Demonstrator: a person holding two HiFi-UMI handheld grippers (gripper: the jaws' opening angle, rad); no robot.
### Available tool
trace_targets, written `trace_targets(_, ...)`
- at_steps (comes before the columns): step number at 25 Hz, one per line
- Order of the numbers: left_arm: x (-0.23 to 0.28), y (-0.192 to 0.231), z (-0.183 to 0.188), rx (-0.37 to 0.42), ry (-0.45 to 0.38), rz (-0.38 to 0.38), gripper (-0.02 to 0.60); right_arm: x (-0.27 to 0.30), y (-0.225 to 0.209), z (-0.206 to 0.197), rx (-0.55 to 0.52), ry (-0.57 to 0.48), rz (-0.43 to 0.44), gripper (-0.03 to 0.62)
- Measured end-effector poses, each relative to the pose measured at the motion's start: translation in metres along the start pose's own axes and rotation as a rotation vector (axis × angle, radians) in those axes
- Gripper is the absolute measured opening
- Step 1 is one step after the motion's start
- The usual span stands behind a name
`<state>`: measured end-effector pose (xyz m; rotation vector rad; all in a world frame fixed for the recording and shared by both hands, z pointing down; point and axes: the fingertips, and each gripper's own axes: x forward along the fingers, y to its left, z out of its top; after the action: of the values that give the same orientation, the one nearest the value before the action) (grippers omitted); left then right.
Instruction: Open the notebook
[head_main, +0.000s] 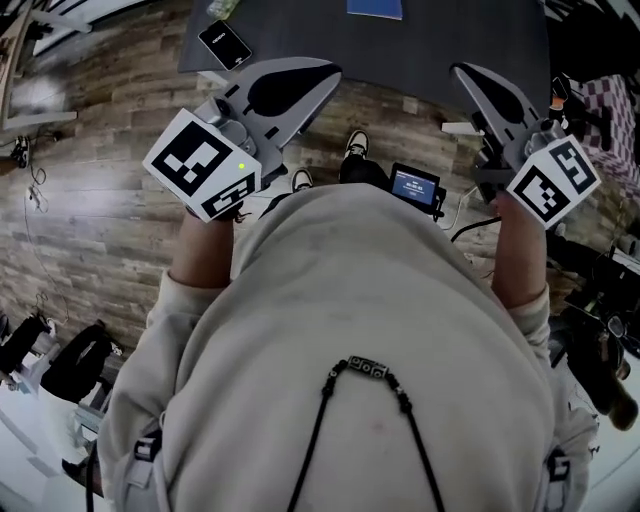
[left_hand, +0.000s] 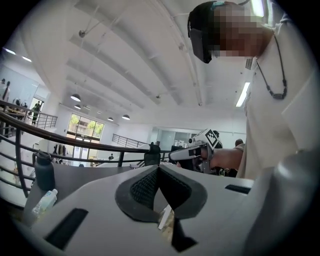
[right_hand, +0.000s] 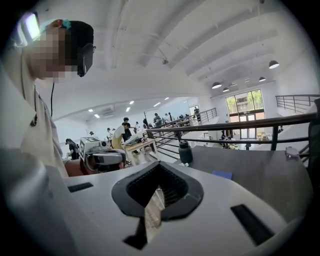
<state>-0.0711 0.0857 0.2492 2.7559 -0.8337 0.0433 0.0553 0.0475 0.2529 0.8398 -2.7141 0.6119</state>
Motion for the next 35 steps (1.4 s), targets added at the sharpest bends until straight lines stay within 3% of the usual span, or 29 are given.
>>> trace_targets(3, 0.012, 0.022, 0.005, -0.010, 0.016, 0.050, 0.002, 0.019, -0.026, 0.015, 0.001, -0.006, 0.041, 0.015)
trace_targets(6, 0.017, 0.016, 0.000, -0.019, 0.027, 0.072, 0.002, 0.022, -0.037, 0.013, 0.030, -0.019, 0.074, 0.015)
trace_targets(12, 0.068, -0.012, -0.015, -0.082, 0.045, 0.001, 0.002, 0.027, -0.064, 0.018, 0.025, -0.035, 0.121, 0.015)
trace_targets(21, 0.125, 0.039, -0.006, -0.147, 0.092, 0.066, 0.002, 0.028, -0.146, 0.025, 0.138, -0.070, 0.141, 0.015)
trace_targets(27, 0.139, 0.039, -0.002, -0.148, 0.126, 0.067, 0.002, 0.032, -0.146, 0.023, 0.171, -0.080, 0.181, 0.015)
trace_targets(35, 0.142, 0.058, -0.004, -0.149, 0.141, 0.055, 0.002, 0.028, -0.162, 0.021, 0.202, -0.115, 0.142, 0.015)
